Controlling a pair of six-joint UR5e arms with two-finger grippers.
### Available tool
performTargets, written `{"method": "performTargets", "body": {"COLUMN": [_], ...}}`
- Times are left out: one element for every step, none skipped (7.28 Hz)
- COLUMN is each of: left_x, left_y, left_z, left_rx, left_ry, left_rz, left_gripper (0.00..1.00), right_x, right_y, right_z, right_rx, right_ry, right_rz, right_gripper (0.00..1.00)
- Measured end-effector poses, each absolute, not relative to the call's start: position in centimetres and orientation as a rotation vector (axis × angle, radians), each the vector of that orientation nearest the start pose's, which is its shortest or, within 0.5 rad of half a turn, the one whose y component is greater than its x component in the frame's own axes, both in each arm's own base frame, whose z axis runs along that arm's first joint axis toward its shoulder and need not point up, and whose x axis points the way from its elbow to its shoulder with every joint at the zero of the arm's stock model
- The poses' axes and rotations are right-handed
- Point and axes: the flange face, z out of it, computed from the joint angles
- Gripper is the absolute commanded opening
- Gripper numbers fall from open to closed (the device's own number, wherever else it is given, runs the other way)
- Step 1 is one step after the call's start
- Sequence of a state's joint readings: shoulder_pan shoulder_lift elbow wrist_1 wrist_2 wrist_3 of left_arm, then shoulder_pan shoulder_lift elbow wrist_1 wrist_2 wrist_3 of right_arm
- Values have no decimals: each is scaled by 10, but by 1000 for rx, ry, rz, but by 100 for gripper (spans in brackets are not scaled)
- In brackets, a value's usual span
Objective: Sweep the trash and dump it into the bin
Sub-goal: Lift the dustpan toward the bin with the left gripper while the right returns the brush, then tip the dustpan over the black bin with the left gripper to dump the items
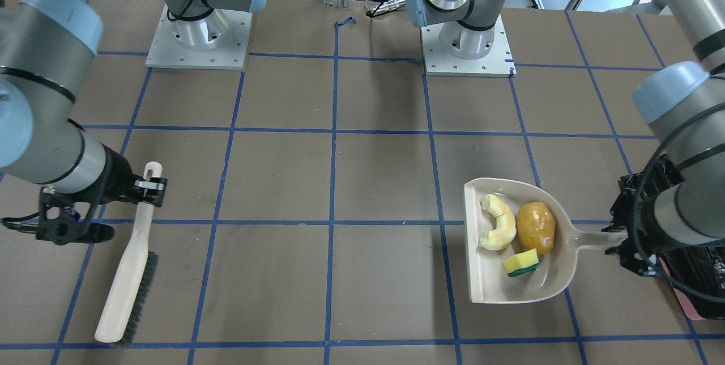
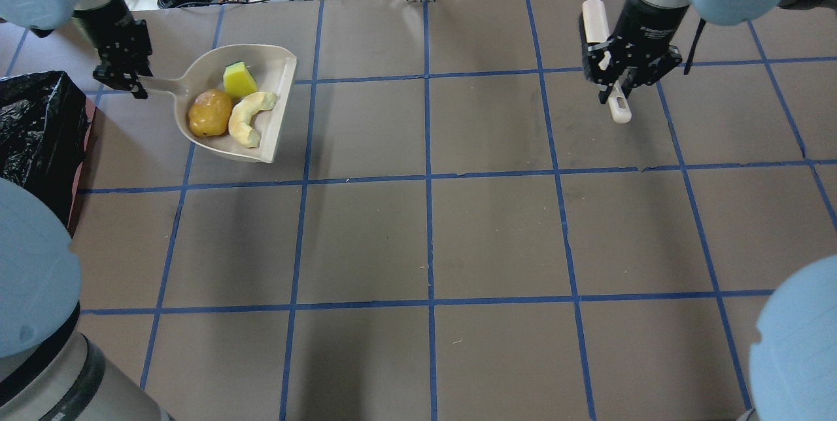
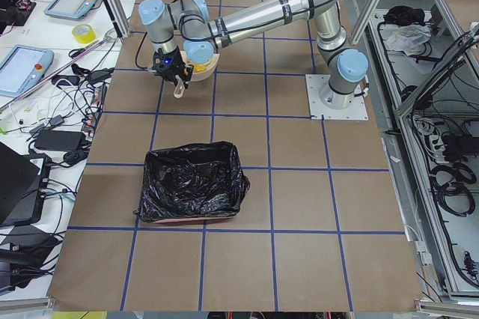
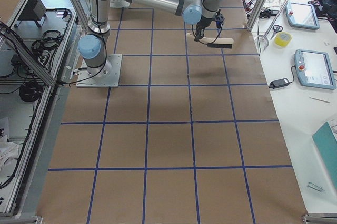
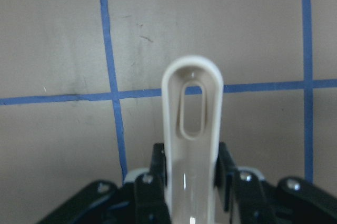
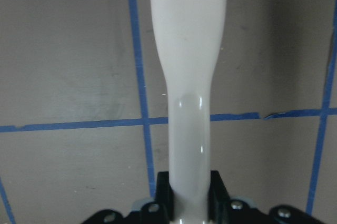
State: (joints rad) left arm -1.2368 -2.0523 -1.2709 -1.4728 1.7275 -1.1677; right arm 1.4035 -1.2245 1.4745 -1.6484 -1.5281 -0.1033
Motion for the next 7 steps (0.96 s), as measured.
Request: {"method": "performTargets", "body": {"left_x": [160, 220, 283, 350, 412, 468, 518], "left_y": [-664, -647, -624, -594, -564, -536, -514], "left_z": [387, 407, 421, 430, 440, 454, 466], "left_rx": [-2010, -1992, -1951, -1887, -1803, -1708, -1619], "left_ry": [2183, 2204, 2232, 2267, 2312, 2348, 2357], "left_rz": [-4, -24, -34, -39, -57, -84, -100], "left_gripper": [1, 1, 1, 1, 2, 2, 2], "right_x": [1, -19, -28, -38, -51, -63, -69], "right_y": [-620, -618, -616, -615, -615, -613, -610], "right_z": [338, 323, 308, 290, 274, 263, 256], "right_rx": [114, 107, 99, 87, 74, 73, 73], "right_ry": [3067, 3083, 3094, 3100, 3100, 3096, 3090], "right_rz": [234, 214, 202, 201, 213, 230, 248], "right_gripper": [0, 0, 0, 0, 0, 0, 0]}}
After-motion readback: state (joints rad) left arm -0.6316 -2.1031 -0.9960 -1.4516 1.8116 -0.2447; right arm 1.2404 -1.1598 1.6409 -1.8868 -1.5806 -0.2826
